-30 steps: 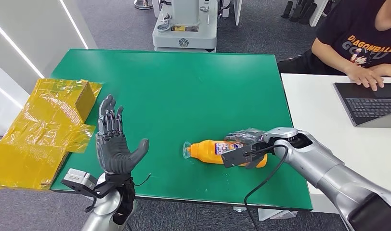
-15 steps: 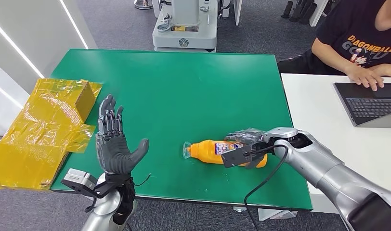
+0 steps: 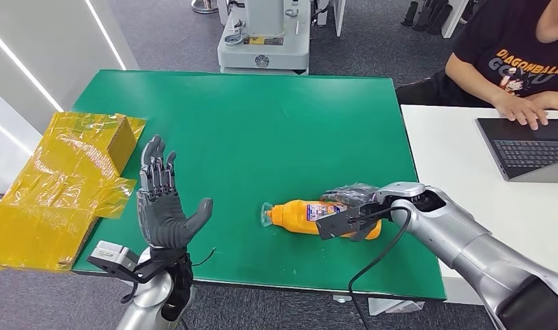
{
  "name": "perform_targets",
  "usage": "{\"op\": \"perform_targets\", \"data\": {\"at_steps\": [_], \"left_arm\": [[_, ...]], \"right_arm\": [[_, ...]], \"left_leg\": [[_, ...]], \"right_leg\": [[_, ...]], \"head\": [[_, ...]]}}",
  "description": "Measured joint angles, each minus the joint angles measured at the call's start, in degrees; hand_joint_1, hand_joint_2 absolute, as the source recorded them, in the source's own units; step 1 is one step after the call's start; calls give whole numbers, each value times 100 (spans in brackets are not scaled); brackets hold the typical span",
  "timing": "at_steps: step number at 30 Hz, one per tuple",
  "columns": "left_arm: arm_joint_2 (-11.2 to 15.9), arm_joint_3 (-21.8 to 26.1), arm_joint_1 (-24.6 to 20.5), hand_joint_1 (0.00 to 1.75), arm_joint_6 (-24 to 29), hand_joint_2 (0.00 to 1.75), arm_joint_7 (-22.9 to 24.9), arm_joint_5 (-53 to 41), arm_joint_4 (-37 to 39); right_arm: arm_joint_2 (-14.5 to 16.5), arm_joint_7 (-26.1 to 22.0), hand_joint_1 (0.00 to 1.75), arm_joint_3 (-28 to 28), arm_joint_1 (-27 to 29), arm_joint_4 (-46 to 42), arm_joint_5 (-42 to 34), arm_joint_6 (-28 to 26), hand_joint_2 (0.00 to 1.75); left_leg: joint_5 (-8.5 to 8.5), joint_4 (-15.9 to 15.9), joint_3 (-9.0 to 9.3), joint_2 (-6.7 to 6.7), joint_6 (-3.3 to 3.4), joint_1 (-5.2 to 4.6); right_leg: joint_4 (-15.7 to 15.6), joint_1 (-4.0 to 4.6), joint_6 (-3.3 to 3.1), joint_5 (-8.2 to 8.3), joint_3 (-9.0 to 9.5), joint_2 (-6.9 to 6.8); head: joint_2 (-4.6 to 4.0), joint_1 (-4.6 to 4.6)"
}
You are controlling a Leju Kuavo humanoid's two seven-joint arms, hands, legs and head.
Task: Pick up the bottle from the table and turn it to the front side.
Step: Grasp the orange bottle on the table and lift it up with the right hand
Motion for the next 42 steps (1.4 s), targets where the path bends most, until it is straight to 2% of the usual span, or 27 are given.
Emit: {"op": "perform_targets", "data": {"at_steps": [42], "left_arm": [[1, 0, 1, 0, 1, 175, 0, 1, 37]], "right_arm": [[0, 0, 0, 31, -16, 0, -2, 0, 175]], "left_leg": [[0, 0, 0, 0, 0, 0]], "right_leg": [[0, 0, 0, 0, 0, 0]], "head": [[0, 0]]}}
